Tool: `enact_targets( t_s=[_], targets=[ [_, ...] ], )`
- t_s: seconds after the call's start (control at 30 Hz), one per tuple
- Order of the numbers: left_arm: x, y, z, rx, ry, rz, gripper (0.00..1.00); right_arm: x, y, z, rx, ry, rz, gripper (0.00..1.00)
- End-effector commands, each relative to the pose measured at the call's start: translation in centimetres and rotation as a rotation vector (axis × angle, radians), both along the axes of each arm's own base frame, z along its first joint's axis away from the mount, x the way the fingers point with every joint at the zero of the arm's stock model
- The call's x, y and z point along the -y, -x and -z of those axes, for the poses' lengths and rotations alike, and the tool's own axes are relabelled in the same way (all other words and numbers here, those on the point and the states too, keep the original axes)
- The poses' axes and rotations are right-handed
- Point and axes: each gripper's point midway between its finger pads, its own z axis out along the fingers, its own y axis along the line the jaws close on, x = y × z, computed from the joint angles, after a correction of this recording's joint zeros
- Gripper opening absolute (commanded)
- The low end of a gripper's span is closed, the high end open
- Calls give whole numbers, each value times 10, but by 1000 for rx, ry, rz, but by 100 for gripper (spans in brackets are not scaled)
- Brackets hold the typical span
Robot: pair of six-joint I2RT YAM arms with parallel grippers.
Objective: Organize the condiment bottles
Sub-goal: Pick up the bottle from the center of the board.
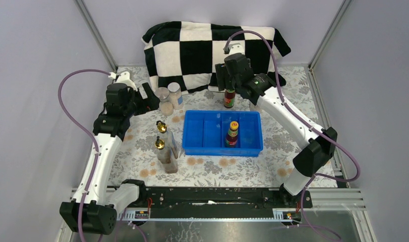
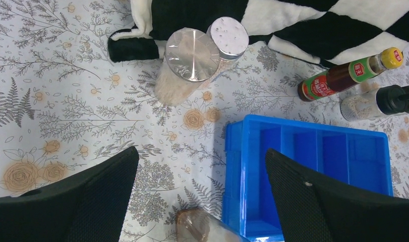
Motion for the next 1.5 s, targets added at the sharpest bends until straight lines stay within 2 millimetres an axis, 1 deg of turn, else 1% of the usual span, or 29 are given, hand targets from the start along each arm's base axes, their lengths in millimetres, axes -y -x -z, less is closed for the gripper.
enact_targets(
  t_s=[0.0, 0.33, 0.43, 0.57, 0.63, 0.77, 0.93, 1.1, 1.23, 1.47],
  targets=[
    [-3, -5, -3, 14, -31, 0, 99, -1, -19, 15, 23, -14, -20, 85],
    [-4, -8, 3, 5, -40, -3, 99, -5, -41, 51, 102, -58, -42, 85],
    [-4, -9, 6, -1, -42, -4, 99, -3, -46, 63, 106, -65, -32, 84],
    [-5, -10, 7, -3, -48, -7, 99, 2, -54, 72, 123, -78, -14, 83],
    [-6, -11, 9, -7, -51, -8, 99, 5, -64, 71, 144, -100, 1, 82],
    [-7, -13, 11, -11, -55, -14, 99, 9, -77, 78, 134, -123, 11, 80],
    [-8, -15, 14, -16, -59, -18, 99, 9, -90, 83, 120, -137, 8, 76],
    [-8, -16, 16, -19, -62, -22, 99, 7, -94, 86, 117, -137, 0, 70],
    [-9, -16, 17, -23, -63, -24, 99, 7, -96, 81, 128, -138, -3, 63],
    [-9, -16, 18, -24, -65, -25, 99, 6, -99, 65, 159, -146, -9, 54]
  ],
)
